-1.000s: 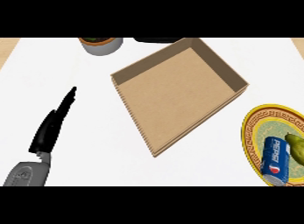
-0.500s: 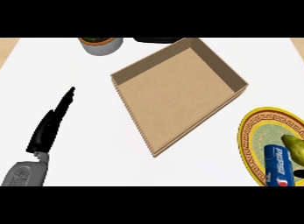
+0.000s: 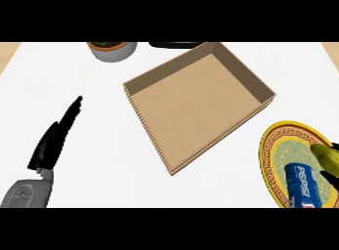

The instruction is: Pick the pear from the plate and place it in the cardboard box

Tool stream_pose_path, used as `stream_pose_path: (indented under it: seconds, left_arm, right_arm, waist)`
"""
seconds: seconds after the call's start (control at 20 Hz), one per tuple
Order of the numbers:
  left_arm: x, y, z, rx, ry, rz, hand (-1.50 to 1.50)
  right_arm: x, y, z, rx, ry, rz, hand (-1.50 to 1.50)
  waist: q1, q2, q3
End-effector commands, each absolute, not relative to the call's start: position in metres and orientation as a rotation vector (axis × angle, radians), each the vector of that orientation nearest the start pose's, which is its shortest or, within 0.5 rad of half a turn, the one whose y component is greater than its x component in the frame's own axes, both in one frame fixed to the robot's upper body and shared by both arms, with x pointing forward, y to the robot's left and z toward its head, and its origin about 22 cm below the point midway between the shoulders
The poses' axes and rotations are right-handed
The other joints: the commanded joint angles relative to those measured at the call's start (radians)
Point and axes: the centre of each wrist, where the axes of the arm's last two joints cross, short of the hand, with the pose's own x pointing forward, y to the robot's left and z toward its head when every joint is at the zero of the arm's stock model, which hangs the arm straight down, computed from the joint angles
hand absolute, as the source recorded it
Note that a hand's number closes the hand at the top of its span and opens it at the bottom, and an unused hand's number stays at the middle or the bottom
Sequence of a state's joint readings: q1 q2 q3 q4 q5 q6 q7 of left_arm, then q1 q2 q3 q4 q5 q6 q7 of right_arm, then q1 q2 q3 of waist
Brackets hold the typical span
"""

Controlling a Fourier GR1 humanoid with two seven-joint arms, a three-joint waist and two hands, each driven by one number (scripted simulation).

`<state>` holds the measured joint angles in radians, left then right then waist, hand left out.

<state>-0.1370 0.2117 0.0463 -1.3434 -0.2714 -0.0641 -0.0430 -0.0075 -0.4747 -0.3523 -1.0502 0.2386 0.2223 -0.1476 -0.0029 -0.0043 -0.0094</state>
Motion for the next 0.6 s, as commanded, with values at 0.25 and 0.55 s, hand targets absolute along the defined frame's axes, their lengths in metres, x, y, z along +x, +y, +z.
stream_pose_path:
  seconds: [0.25, 0.55]
  left_arm:
    - [0.262, 0.279, -0.018, 0.331, -1.482, -0.420, 0.00]
    - [0.277, 0.286, 0.001, 0.309, -1.467, -0.439, 0.00]
  right_arm:
    - [0.205, -0.436, -0.041, -0.710, -1.211, 0.254, 1.50]
    - [0.253, -0.371, -0.028, -0.886, -1.173, 0.260, 1.50]
  waist:
    - [0.002, 0.004, 0.009]
    - [0.024, 0.005, 0.007]
